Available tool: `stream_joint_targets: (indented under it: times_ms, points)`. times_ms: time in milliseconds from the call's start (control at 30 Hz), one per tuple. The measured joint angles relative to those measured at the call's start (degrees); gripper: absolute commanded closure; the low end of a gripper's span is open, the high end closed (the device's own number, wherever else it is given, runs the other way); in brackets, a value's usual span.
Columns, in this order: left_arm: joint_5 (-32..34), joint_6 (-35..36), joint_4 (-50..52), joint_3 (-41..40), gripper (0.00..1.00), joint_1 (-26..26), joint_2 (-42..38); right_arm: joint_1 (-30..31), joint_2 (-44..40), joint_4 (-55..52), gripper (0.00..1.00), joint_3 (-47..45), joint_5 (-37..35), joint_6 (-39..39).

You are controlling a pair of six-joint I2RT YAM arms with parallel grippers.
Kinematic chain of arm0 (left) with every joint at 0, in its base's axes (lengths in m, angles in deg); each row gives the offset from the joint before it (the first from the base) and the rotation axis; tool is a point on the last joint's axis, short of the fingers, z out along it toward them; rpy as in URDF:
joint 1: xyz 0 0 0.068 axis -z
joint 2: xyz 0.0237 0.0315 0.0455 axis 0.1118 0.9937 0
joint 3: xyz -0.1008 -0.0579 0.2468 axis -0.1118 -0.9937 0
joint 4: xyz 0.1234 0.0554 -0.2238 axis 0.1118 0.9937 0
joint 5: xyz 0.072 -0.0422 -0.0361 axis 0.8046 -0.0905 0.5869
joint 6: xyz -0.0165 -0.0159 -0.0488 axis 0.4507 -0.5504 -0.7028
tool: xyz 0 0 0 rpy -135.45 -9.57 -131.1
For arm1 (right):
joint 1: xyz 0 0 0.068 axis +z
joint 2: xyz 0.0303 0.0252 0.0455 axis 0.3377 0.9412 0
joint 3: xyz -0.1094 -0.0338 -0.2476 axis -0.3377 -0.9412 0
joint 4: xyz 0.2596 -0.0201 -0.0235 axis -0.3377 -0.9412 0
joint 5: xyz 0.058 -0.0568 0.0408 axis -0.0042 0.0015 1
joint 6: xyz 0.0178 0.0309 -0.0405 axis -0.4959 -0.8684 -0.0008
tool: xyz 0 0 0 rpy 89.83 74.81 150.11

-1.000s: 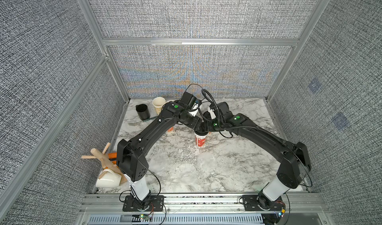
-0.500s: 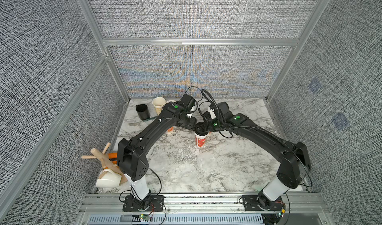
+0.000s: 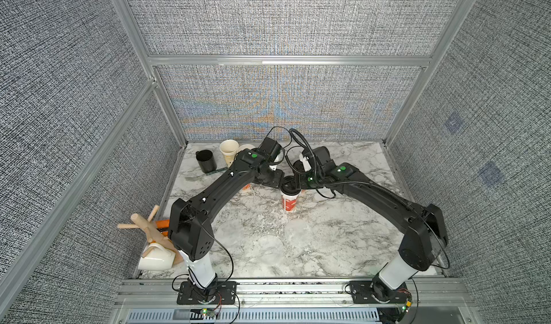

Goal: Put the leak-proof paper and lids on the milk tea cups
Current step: Secure the cup lid on the cup.

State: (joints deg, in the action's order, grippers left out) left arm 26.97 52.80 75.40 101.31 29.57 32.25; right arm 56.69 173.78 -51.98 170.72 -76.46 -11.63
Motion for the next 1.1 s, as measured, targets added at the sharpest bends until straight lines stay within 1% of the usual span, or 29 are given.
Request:
stream_joint_targets:
  times_ms: [233, 500, 633, 933, 1100]
  points:
    - [-0.17, -1.70, -5.25, -5.31, 0.33, -0.20, -1.55, 0.90, 0.09, 0.42, 0.49, -0.11, -0.33, 0.07]
    - [-1.79, -2.95, -11.10, -10.56, 0.33, -1.09, -2.62, 1.70, -1.68, 3.74, 0.52, -3.58, -1.42, -0.96]
    - [-2.47, -2.78, -12.02, -10.67, 0.33, -1.66, -2.47, 2.32, -2.73, 5.73, 0.52, -5.51, -2.49, -2.19]
    - [-3.32, -0.72, -9.25, -7.41, 0.33, -2.84, -0.46, 3.02, -4.07, 10.19, 0.53, -9.14, -3.43, -4.74]
    - [-5.01, 0.68, -8.11, -5.84, 0.33, -3.63, 0.74, 3.52, -5.11, 12.66, 0.53, -11.26, -3.65, -6.32]
